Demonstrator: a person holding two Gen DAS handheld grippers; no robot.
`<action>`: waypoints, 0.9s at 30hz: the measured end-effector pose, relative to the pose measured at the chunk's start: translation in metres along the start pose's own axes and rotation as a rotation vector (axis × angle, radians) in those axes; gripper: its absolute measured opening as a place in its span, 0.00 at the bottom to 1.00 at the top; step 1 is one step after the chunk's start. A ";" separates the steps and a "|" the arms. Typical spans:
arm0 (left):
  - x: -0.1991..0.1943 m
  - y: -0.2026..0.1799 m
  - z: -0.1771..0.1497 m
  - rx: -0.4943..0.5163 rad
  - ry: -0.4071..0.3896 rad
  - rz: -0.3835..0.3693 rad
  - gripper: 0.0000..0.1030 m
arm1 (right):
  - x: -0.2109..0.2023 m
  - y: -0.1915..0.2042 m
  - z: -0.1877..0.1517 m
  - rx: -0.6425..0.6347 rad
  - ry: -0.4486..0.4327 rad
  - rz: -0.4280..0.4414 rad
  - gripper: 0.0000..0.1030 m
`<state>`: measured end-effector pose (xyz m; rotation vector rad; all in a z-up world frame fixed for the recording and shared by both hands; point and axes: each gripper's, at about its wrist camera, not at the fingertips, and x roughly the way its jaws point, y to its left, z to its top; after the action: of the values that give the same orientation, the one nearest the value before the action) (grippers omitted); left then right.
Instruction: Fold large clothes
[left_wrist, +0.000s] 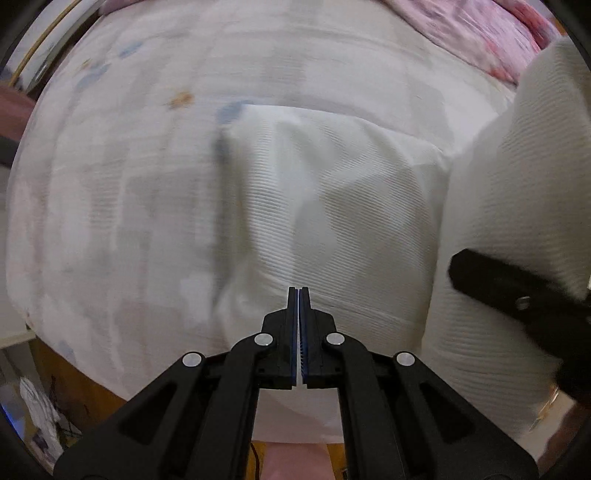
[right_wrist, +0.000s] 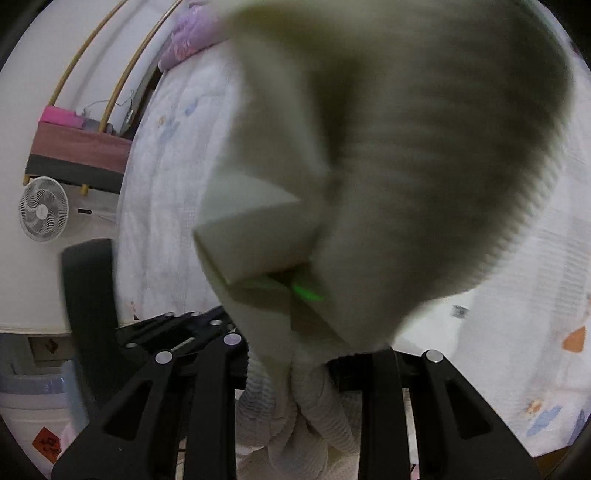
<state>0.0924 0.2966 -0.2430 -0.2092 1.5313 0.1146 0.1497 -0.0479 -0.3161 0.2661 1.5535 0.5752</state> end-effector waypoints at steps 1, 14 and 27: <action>-0.002 0.014 0.005 -0.015 0.003 0.006 0.03 | 0.005 0.003 0.001 0.000 0.008 0.007 0.23; 0.033 0.132 -0.039 -0.142 0.050 0.055 0.06 | 0.122 0.051 0.038 0.007 0.205 0.174 0.61; 0.054 0.107 -0.058 -0.236 0.159 -0.328 0.70 | 0.028 -0.010 0.021 0.112 0.080 0.176 0.80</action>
<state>0.0163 0.3858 -0.3051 -0.6669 1.6190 0.0180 0.1697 -0.0380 -0.3443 0.4733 1.6522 0.6437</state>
